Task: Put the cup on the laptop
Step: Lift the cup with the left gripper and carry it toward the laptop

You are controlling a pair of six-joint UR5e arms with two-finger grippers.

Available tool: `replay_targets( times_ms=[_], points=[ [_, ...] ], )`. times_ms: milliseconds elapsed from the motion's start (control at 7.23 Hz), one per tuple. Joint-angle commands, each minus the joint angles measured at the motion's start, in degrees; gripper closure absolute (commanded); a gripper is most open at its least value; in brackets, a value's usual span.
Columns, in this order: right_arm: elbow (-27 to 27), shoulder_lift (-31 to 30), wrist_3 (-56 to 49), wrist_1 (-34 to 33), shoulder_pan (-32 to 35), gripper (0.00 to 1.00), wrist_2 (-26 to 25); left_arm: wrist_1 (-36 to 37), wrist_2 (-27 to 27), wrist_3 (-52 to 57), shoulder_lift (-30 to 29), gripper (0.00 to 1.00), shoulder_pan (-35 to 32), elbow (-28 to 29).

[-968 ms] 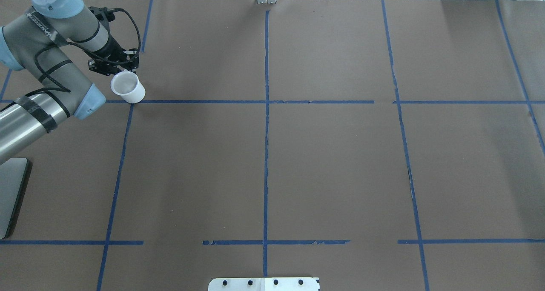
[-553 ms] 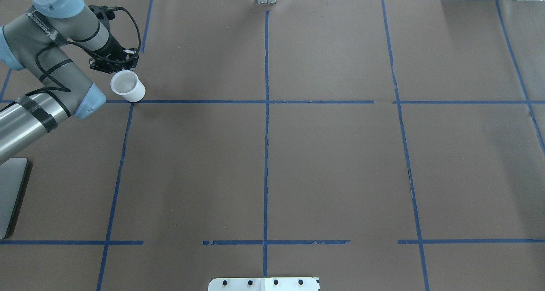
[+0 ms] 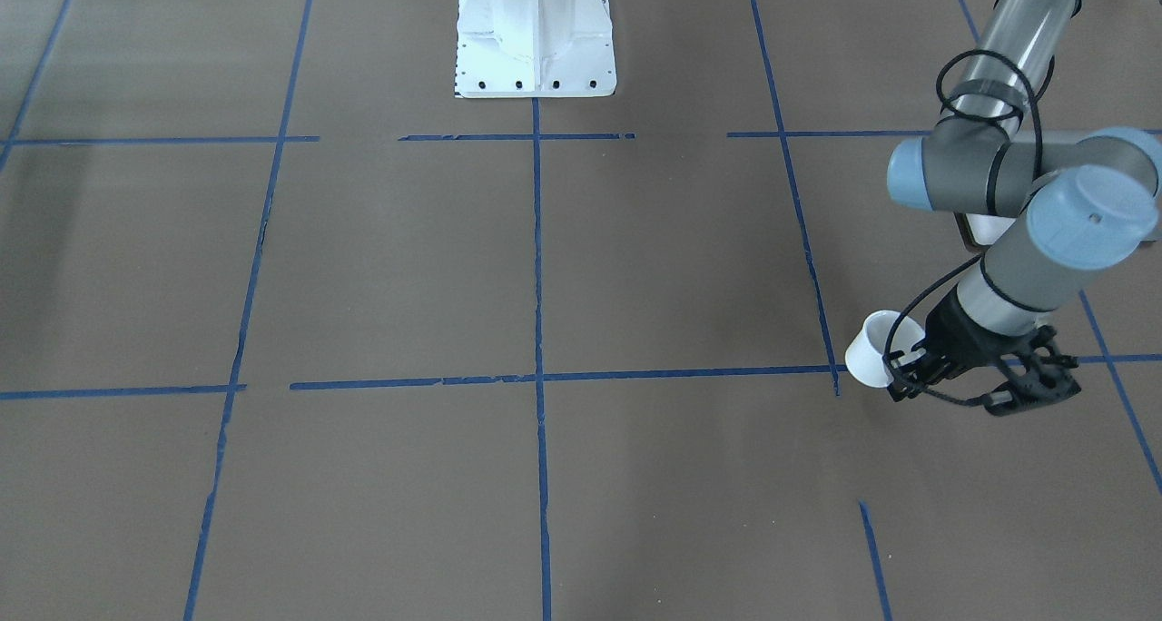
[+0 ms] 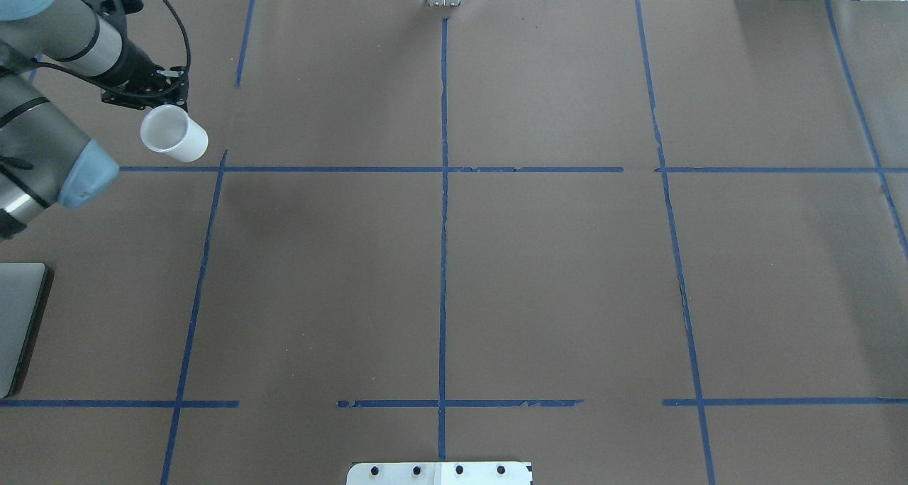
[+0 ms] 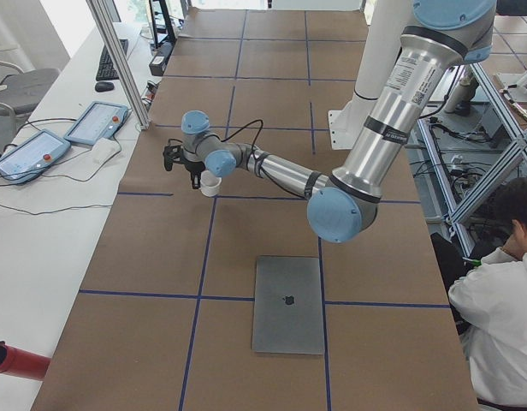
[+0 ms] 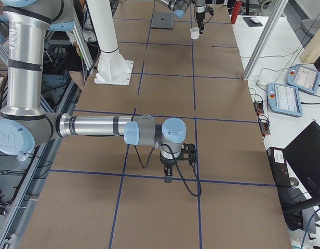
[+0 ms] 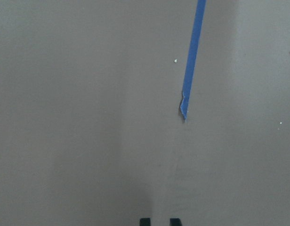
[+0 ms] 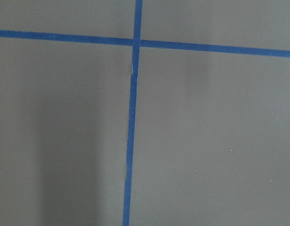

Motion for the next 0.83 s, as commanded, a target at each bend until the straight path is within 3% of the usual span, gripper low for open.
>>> replay_targets(
  times_ms=[0,277,415,553,691],
  points=[
    [0.0,0.0,0.0,0.1,0.0,0.0,-0.1,1.2,-0.1,10.0,18.6,1.0,-0.5,-16.5],
    [0.0,0.0,0.0,0.1,0.0,0.0,0.0,-2.9,-0.2,21.3,33.4,1.0,-2.1,-20.5],
    [0.0,0.0,0.0,0.1,0.0,0.0,-0.1,-10.9,-0.1,21.6,38.7,1.0,-2.1,-18.7],
    [0.0,0.0,0.0,0.1,0.0,0.0,0.0,-22.5,-0.1,21.6,43.1,1.0,-2.5,-13.2],
    [0.0,0.0,0.0,0.0,0.0,0.0,0.0,-32.9,-0.1,21.3,43.4,1.0,-2.5,-5.7]
  ],
)
